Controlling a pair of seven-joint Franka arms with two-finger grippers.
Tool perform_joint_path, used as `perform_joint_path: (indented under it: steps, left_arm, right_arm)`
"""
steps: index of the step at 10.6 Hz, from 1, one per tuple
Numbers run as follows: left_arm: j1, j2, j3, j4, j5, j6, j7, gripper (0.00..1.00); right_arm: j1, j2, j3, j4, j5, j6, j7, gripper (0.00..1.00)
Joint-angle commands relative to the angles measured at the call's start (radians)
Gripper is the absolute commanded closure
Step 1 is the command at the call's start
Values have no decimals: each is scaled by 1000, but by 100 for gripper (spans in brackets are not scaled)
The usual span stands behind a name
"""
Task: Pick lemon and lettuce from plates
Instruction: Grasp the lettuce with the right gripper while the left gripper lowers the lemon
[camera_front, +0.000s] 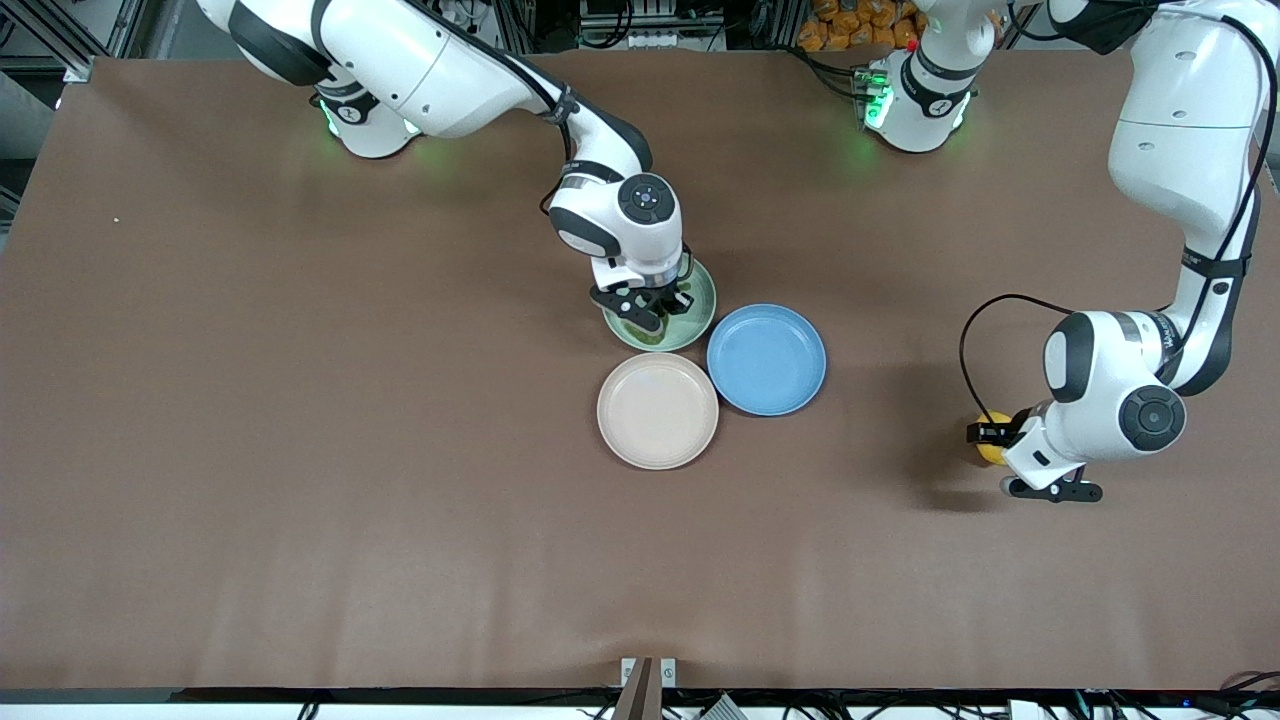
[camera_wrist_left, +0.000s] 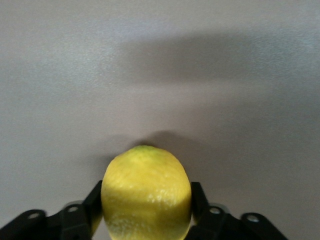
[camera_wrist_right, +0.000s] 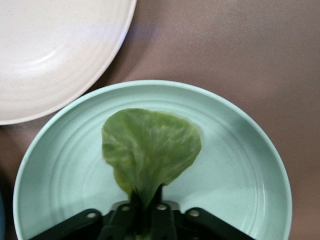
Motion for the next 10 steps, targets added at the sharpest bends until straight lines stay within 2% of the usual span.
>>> perform_joint_path:
  steps: [1,4,5,8,10]
  left_arm:
    - [4,-29,-8,-4,13,11,10,0]
    - [15,-72,-15,8,11,5,10,0]
    - [15,-95,-16,11,13,3,10,0]
    - [4,-170,-18,43,11,-21,9,0]
    - [6,-207,-36,101,2,-59,7,0]
  right_arm:
    - [-17,14,10,6,-20,-6,8,100]
    - [-50,-33,15,3,-14,-45,-7,100]
    - [-66,-61,22,-3,16,-60,-30,100]
    - [-115,-188,19,-5,222,-207,-252,100]
    - [-168,-248,21,-5,239,-301,-305,100]
